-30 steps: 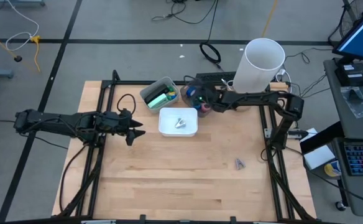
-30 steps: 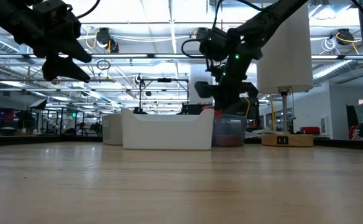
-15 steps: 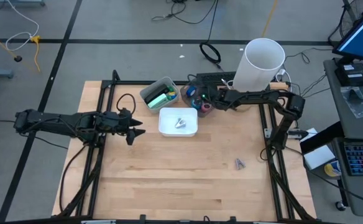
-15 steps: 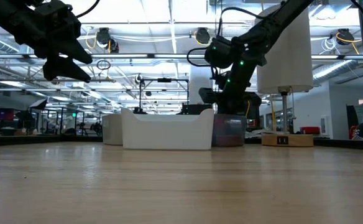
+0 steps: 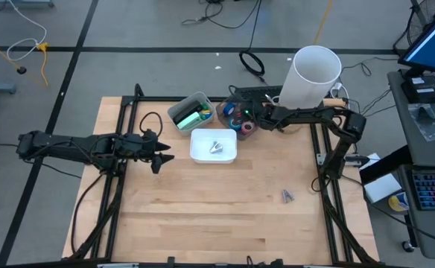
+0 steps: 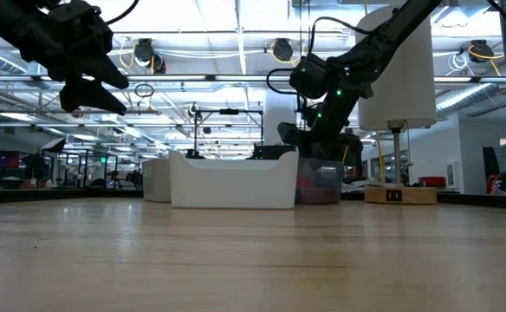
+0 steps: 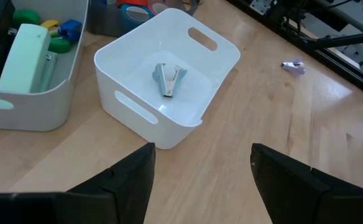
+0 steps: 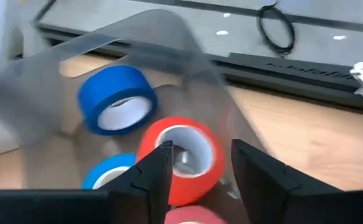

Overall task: Pick and place Stapler, Stapler remover, tape
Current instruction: Put the purple staple remover into the white bin

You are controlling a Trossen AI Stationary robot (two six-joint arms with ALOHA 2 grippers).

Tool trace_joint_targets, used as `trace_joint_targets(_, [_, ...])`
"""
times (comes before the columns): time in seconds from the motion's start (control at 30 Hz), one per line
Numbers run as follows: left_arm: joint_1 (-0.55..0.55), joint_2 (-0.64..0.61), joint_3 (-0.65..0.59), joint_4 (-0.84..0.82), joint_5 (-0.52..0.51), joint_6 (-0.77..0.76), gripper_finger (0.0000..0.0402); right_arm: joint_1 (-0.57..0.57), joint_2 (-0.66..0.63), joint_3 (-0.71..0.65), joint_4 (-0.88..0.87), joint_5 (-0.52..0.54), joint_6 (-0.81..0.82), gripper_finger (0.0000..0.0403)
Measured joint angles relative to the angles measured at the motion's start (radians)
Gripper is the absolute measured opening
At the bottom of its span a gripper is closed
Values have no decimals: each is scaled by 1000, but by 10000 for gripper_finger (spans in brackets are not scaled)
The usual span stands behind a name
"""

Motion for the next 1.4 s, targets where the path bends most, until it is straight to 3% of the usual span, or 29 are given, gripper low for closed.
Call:
trace_joint_targets(0.2, [0,0,0,0,0,2,262,14,-50,0,40,-182,7,165])
trace_joint_targets(0.4, [0,0,0,0,0,2,262,82,-178,1,10,-410,-30,153])
trace_joint_targets(0.6, [0,0,0,0,0,1,262,227,-343,0,-250,-678,-48,142])
trace_joint_targets(0.73, [0,0,0,-1,0,1,262,346,-442,0,-509,-785,58,137])
trace_joint_targets(0.87, [0,0,0,-1,-5,0,262,483,-519,0,-731,-782,239,134])
trace_joint_targets(1.1, [0,0,0,-1,-8,0,262,687,-566,0,-948,-778,487,134])
trace_joint_targets(1.4, [0,0,0,-1,-8,-19,262,809,-566,-51,-941,-618,645,133])
